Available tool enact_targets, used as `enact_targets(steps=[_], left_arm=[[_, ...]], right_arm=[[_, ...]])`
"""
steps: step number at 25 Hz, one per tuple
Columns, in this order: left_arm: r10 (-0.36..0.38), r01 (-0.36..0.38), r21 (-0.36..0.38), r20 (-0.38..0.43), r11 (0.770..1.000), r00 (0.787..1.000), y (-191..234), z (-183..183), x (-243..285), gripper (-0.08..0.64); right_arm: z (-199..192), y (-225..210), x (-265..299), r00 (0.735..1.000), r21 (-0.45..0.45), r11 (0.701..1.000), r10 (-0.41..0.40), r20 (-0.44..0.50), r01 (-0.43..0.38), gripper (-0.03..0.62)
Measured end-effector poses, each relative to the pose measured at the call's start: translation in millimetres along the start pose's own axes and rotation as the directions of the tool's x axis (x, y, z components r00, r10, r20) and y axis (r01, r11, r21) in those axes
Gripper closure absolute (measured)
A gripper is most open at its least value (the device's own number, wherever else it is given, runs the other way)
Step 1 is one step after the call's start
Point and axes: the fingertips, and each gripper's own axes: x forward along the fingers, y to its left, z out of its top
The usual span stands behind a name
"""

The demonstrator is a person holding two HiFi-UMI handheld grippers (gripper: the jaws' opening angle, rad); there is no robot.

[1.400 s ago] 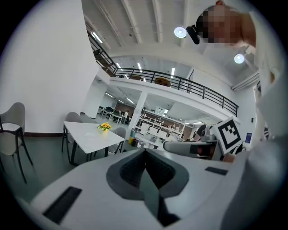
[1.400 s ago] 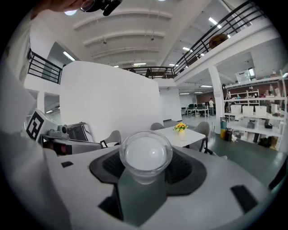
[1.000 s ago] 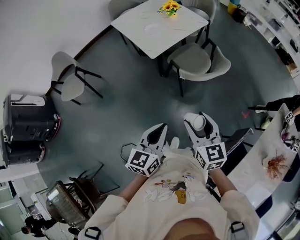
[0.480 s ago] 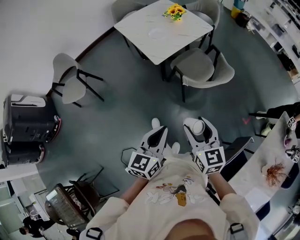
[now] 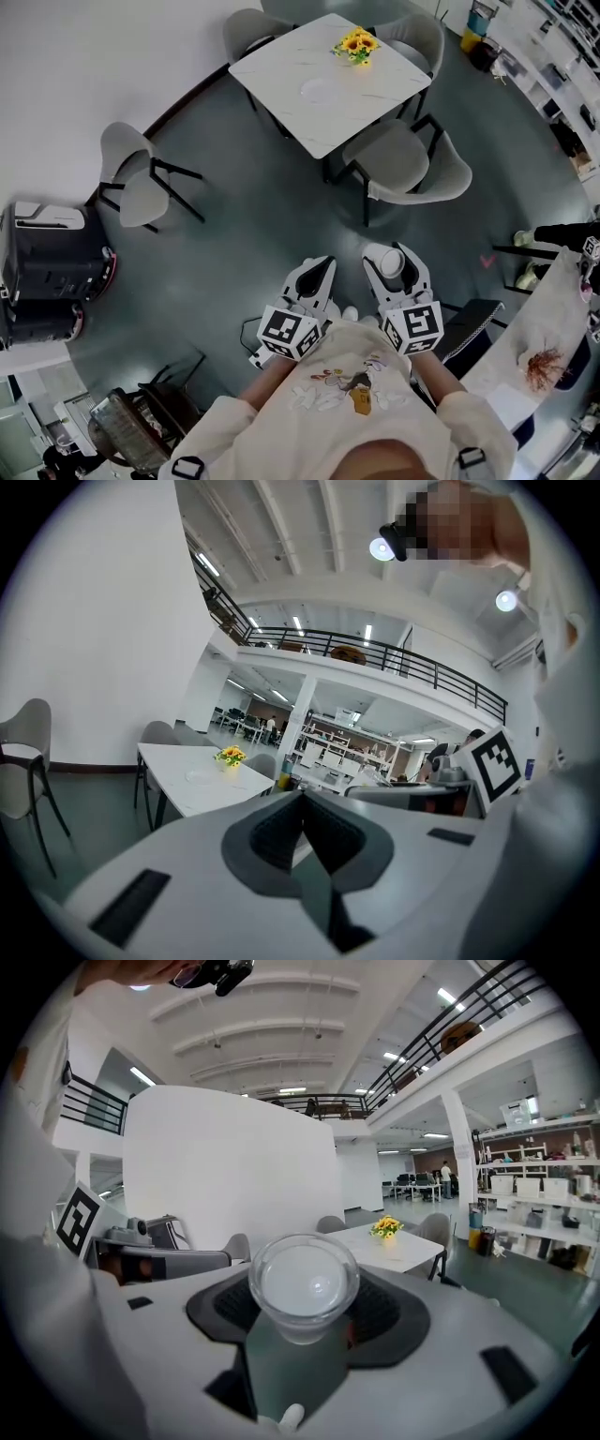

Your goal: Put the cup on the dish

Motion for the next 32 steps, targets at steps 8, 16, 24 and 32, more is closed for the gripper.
enact_targets(steps=[8, 16, 24, 32], left_arm=[[-0.021, 0.020, -0.006, -0.004, 1.000, 1.000, 61, 33, 24, 0.558], [-0.026, 0.026, -0.002, 0.037, 1.000, 0.999, 139, 67, 36, 0.558], [-0.023, 0.023, 0.002, 0.040, 1.000, 0.999, 191, 84, 40, 0.558], [-0.074, 0.075, -0.017, 0.006, 0.997, 0.997, 210, 83, 45, 0.557]], right_arm=[[16, 3, 64, 0.999, 0.009, 0.999, -0.034, -0.017, 0.034, 0.325], [31, 15, 139, 0.997, -0.013, 0.998, -0.069, -0.022, 0.069, 0.325], [52, 25, 187, 0.996, -0.021, 0.996, -0.084, -0.001, 0.084, 0.325], [47, 40, 199, 0.992, -0.001, 0.993, -0.119, -0.032, 0.119, 0.325]])
